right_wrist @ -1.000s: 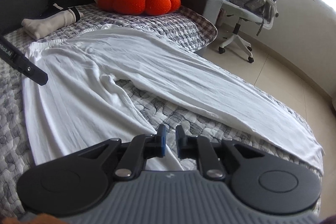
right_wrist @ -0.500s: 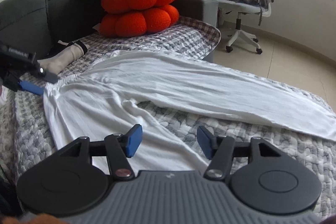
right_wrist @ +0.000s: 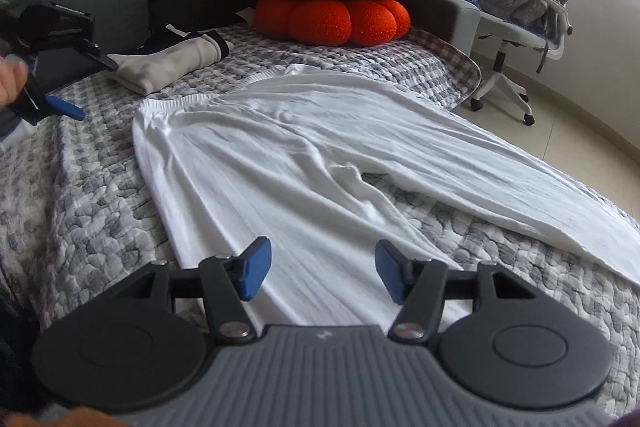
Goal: Fold clothes
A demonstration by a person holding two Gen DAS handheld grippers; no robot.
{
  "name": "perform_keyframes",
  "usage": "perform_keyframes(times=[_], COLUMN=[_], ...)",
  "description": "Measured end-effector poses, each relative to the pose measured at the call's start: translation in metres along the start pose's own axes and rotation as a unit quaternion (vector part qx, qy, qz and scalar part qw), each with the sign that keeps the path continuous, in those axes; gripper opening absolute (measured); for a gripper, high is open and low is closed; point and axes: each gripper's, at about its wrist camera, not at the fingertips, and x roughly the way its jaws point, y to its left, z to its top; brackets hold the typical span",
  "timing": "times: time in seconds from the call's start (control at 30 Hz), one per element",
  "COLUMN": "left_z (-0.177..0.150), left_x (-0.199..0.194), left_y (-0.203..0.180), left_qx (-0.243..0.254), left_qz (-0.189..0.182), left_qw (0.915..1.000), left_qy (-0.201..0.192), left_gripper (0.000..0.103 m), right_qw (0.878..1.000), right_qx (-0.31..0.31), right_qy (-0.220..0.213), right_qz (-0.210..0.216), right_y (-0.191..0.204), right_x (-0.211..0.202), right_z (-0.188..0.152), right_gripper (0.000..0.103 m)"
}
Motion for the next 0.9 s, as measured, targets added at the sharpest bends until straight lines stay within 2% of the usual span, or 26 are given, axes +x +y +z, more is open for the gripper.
perform_keyframes(times=[0.1, 0.23, 0.3, 0.33, 0.37, 0.47, 0.53, 0.6, 0.63, 0.67, 0.77, 0.9], left_z=[-0.011, -0.017, -0.017, -0.018, -0.018, -0.017, -0.015, -0.012, -0.012, -0.011, -0.011, -0.012], left_x=[0.012, 0.032, 0.041, 0.044, 0.046, 0.048, 0.049, 0.050, 0.048, 0.046, 0.034, 0.030], left_y=[-0.010, -0.017, -0.019, -0.018, -0.018, -0.019, -0.019, -0.017, -0.016, -0.015, -0.014, -0.016], left_qx=[0.024, 0.032, 0.034, 0.035, 0.037, 0.046, 0.051, 0.053, 0.055, 0.059, 0.069, 0.079], left_qz=[-0.006, 0.000, 0.013, 0.019, 0.022, 0.017, 0.021, 0.029, 0.034, 0.038, 0.026, 0.030], left_qw=[0.9995, 0.9987, 0.9983, 0.9980, 0.9976, 0.9974, 0.9976, 0.9974, 0.9971, 0.9969, 0.9970, 0.9964], left_qy=[0.022, 0.040, 0.045, 0.049, 0.054, 0.053, 0.042, 0.040, 0.039, 0.037, 0.023, 0.010], left_gripper=[0.068, 0.060, 0.054, 0.046, 0.037, 0.027, 0.020, 0.008, 0.004, 0.002, 0.002, 0.001], right_qw=[1.000, 0.994, 0.991, 0.990, 0.990, 0.990, 0.990, 0.989, 0.989, 0.990, 0.991, 0.991], right_qx=[-0.017, -0.079, -0.103, -0.109, -0.113, -0.120, -0.121, -0.126, -0.126, -0.124, -0.113, -0.113], right_qy=[-0.003, -0.014, -0.019, -0.017, -0.016, 0.006, 0.020, 0.026, 0.029, 0.028, 0.022, 0.018], right_qz=[0.026, 0.070, 0.083, 0.086, 0.087, 0.077, 0.072, 0.069, 0.069, 0.066, 0.062, 0.074], right_y=[0.012, 0.039, 0.051, 0.056, 0.058, 0.060, 0.059, 0.059, 0.060, 0.060, 0.060, 0.065], right_x=[-0.006, -0.017, -0.019, -0.019, -0.018, -0.008, -0.002, 0.002, 0.001, 0.000, -0.004, -0.010], right_z=[-0.001, -0.006, -0.008, -0.009, -0.010, -0.012, -0.014, -0.018, -0.018, -0.018, -0.016, -0.015], right_gripper=[0.062, 0.062, 0.062, 0.060, 0.053, 0.035, 0.030, 0.028, 0.019, 0.000, 0.000, 0.000])
